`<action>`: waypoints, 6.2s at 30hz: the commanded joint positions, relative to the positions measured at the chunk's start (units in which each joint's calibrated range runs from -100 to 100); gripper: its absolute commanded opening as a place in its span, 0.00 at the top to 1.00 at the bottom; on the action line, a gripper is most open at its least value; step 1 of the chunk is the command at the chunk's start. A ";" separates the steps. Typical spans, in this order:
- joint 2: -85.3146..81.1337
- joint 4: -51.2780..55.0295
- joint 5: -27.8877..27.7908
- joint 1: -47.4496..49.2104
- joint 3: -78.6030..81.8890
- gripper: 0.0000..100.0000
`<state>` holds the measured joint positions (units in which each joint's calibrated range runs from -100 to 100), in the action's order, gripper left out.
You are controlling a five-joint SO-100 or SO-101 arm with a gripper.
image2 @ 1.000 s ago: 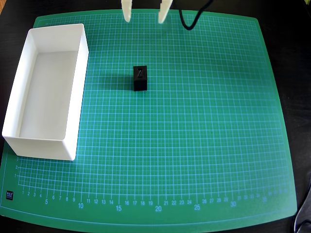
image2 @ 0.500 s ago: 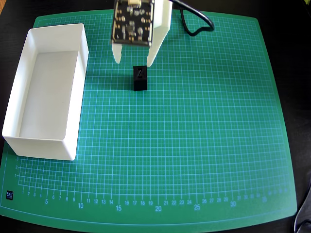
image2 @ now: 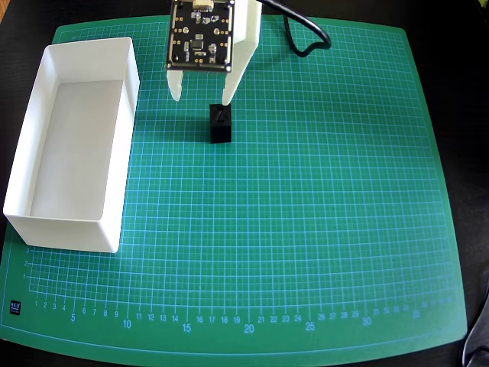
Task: Grab the black cube and put it in the white bin
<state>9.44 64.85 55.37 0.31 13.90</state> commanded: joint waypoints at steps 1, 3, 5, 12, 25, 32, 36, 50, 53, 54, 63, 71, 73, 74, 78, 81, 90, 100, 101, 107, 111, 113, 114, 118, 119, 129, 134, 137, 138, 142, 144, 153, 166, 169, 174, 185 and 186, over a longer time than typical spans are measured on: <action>-0.23 -0.47 -0.28 1.12 -2.31 0.78; 0.11 -1.24 -0.28 1.29 -2.13 0.78; 2.07 -3.55 -0.28 1.29 -2.22 0.78; 3.52 -5.68 -0.23 1.37 -2.22 0.78; -0.06 -0.30 2.14 4.72 -1.94 0.78; 0.71 -0.30 2.40 4.72 -2.31 0.78; 3.01 -0.39 5.08 5.22 -3.03 0.78; 6.33 -7.14 8.77 6.14 -2.58 0.78; 6.84 -7.14 8.77 5.56 -2.67 0.78; 6.84 -7.14 8.77 5.14 -2.31 0.78; 6.93 -7.14 8.82 4.38 -2.22 0.78; 6.93 -6.37 10.97 4.47 -1.94 0.88; 6.93 -6.28 11.24 4.47 -1.85 0.88; 6.93 -6.28 11.34 4.47 -1.49 0.88; 6.08 -6.45 11.40 4.38 1.12 0.89; 6.08 -6.88 11.40 4.38 1.03 0.89; 5.99 -6.88 11.40 4.38 1.03 1.00; -4.84 -3.72 10.76 4.64 5.00 0.98; -7.14 -2.01 10.71 4.64 6.08 0.98; -21.20 8.16 4.14 0.78 7.80 0.98; -27.51 9.35 -3.91 -6.25 7.62 0.98; -31.26 9.44 -7.59 -10.61 7.53 0.98; -32.80 9.44 -8.96 -12.37 7.53 0.98; -34.59 9.35 -14.06 -18.56 7.44 0.98; -34.59 9.27 -15.48 -20.49 7.44 0.98; -13.28 10.89 -22.05 -26.60 -14.94 0.98; 2.58 19.69 -22.21 -26.60 -38.03 0.98; 11.36 22.51 -22.21 -26.60 -49.85 0.98; 14.01 23.53 -22.21 -26.60 -53.37 0.98; 23.55 26.70 -22.21 -26.60 -65.63 0.98; 26.79 27.64 -22.21 -26.60 -69.60 0.98; 35.57 27.55 -21.58 -26.85 -76.91 0.98; 36.43 27.89 -21.53 -27.19 -77.00 0.82; 36.09 27.98 -21.47 -27.19 -77.00 0.82; 34.98 28.49 -19.69 -26.94 -77.00 0.82; 15.11 33.96 -14.11 -22.92 -76.10 0.83; 13.41 33.96 -13.48 -22.00 -76.10 0.83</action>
<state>31.89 98.38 40.49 -24.38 -60.62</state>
